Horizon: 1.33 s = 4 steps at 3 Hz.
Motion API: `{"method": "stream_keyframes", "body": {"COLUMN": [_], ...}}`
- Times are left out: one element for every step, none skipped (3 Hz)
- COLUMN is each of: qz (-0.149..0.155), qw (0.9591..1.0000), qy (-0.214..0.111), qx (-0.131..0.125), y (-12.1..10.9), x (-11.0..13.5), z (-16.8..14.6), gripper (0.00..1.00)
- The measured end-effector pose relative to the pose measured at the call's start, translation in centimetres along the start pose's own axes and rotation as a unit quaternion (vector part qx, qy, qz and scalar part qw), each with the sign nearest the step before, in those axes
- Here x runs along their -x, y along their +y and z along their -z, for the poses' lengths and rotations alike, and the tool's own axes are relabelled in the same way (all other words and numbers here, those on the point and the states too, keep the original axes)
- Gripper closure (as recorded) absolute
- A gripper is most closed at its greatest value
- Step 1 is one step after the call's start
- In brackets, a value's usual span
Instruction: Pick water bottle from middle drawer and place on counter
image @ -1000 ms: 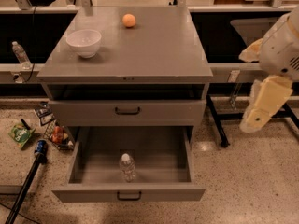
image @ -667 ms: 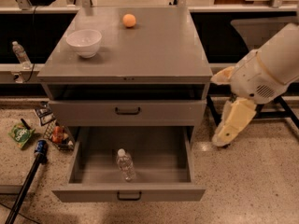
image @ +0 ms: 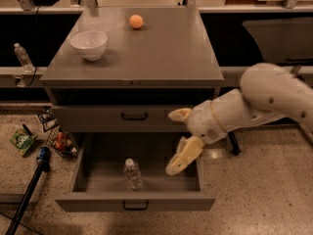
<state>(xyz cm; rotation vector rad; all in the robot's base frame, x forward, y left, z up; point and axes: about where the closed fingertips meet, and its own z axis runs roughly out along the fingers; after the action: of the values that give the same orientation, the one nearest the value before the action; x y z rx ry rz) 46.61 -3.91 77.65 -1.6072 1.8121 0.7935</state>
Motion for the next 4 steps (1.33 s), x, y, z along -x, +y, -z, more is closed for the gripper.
{"method": "stream_keyframes", "body": {"qz": [-0.007, -0.007, -0.022, -0.028], "qw": [0.9998, 0.9998, 0.9983, 0.9913], "qy": [-0.013, -0.013, -0.051, -0.124], "qx": [-0.014, -0.014, -0.019, -0.034], "y": [-1.2, -1.2, -2.0, -3.9], "x": [-0.3, -0.3, -1.9, -4.4], "z": [-1.5, -1.5, -4.5, -10.3], "gripper": [0.0, 0.0, 0.0, 0.0]}}
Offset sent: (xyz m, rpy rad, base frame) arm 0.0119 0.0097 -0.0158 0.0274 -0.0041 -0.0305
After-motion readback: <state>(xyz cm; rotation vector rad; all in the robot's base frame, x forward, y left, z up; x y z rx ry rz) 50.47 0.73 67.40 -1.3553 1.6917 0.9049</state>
